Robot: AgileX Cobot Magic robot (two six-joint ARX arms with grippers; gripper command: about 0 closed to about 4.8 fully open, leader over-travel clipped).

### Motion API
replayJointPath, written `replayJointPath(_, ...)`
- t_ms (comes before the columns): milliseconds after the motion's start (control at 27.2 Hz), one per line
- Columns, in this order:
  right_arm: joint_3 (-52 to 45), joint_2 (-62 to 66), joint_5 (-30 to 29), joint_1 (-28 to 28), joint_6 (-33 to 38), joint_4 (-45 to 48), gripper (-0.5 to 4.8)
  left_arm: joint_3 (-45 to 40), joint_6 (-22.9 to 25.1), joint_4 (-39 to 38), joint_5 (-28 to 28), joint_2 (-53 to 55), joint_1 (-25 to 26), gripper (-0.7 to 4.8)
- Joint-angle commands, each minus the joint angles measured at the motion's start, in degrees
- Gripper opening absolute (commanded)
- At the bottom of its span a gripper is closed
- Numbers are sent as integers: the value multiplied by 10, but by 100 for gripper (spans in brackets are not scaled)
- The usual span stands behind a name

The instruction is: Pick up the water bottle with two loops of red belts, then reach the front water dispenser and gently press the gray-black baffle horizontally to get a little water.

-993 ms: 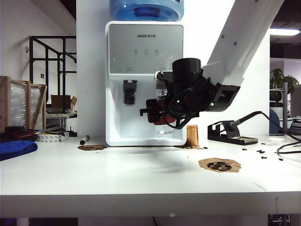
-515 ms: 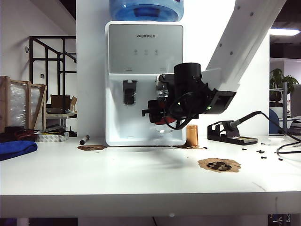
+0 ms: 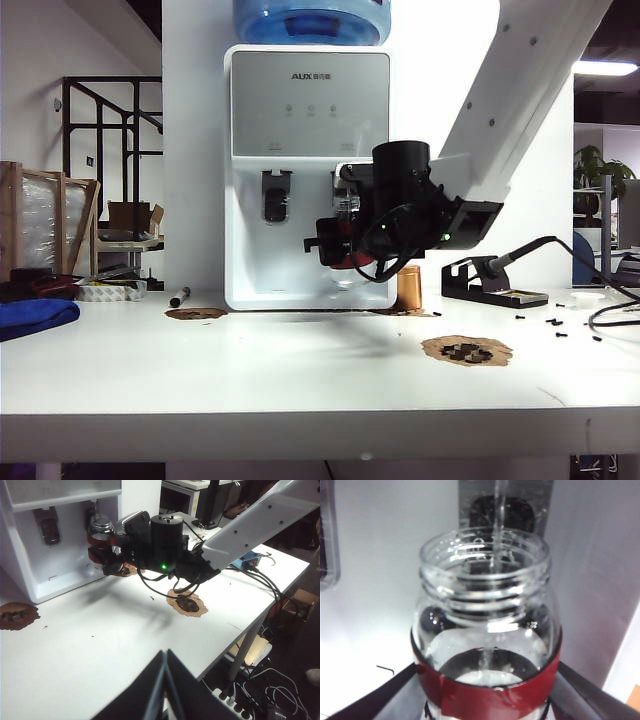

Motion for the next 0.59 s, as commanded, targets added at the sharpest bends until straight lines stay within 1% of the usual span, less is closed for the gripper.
replayJointPath(37, 5, -5, -10, -7, 0, 28, -2, 3, 1, 3, 0, 1, -1, -5)
replayJointPath(110, 10, -4, -12, -9, 0, 25, -2, 3, 1, 2, 0, 1, -1, -5)
replayJointPath(184, 30, 0, -26, -10, 0, 1, -2, 3, 1, 1, 0, 1, -1, -5)
replayJointPath(257, 53, 3, -23, -10, 0, -22, -2, 3, 1, -2, 0, 1, -1, -5)
replayJointPath(368, 60, 3, -9, -10, 0, -19, -2, 3, 1, -2, 0, 1, -1, -5)
replayJointPath(588, 58, 3, -10, -10, 0, -24, -2, 3, 1, -1, 0, 1, -1, -5)
